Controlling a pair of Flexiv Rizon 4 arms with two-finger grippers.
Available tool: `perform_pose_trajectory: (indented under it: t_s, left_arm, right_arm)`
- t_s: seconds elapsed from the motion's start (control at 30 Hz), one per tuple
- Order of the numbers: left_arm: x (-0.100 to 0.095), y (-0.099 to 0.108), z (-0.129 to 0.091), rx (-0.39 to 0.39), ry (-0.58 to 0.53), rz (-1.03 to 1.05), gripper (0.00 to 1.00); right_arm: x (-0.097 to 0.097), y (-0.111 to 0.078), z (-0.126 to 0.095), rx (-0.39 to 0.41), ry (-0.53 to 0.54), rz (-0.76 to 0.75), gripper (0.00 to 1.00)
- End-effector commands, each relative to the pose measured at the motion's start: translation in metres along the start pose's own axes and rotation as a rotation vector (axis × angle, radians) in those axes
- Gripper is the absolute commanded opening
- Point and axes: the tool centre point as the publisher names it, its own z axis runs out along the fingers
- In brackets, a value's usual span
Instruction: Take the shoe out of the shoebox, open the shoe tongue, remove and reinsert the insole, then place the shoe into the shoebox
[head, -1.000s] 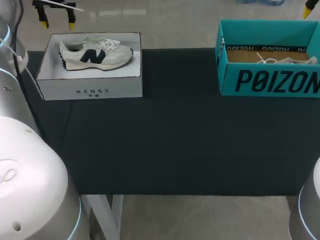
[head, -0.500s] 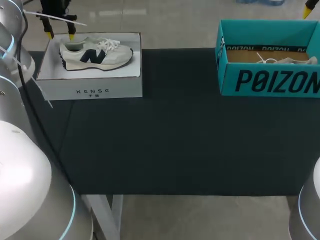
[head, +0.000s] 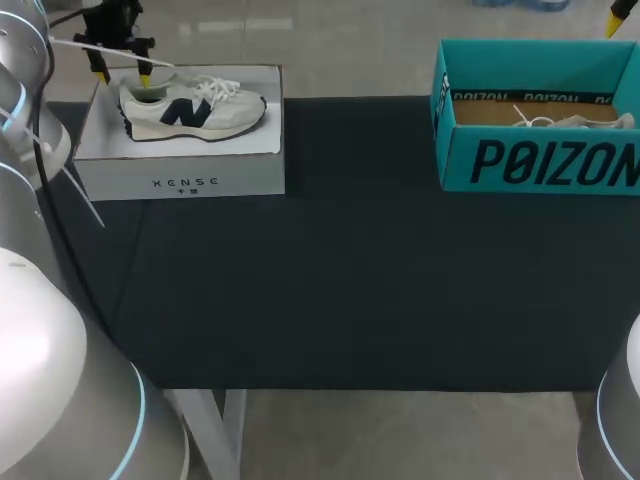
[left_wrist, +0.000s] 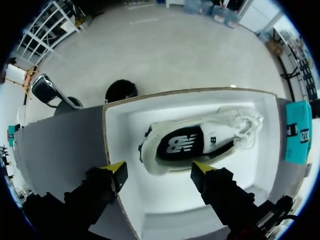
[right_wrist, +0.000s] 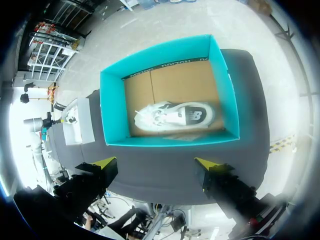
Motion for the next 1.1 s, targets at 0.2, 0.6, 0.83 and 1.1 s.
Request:
perform_pose_trajectory:
  t_s: [0.2, 0.6, 0.83, 1.1]
  left_arm:
    - [-0.008, -0.012, 0.009, -0.283, 0.024, -0.085, 0.75]
    - [-0.012, -0.012, 0.018, -0.304, 0.021, -0.104, 0.57]
    - [-0.013, -0.015, 0.027, -0.319, 0.029, -0.121, 0.53]
    - [-0.016, -0.011, 0.039, -0.318, -0.004, -0.084, 0.5]
  right_arm:
    - [0.0, -0.001, 0.0, -0.002, -0.001, 0.001, 1.0]
    - [0.0, -0.001, 0.0, -0.002, -0.001, 0.001, 1.0]
    - [0.0, -0.001, 0.0, -0.002, -0.001, 0.001, 1.0]
    - [0.0, -0.001, 0.0, -0.002, -0.001, 0.001, 1.0]
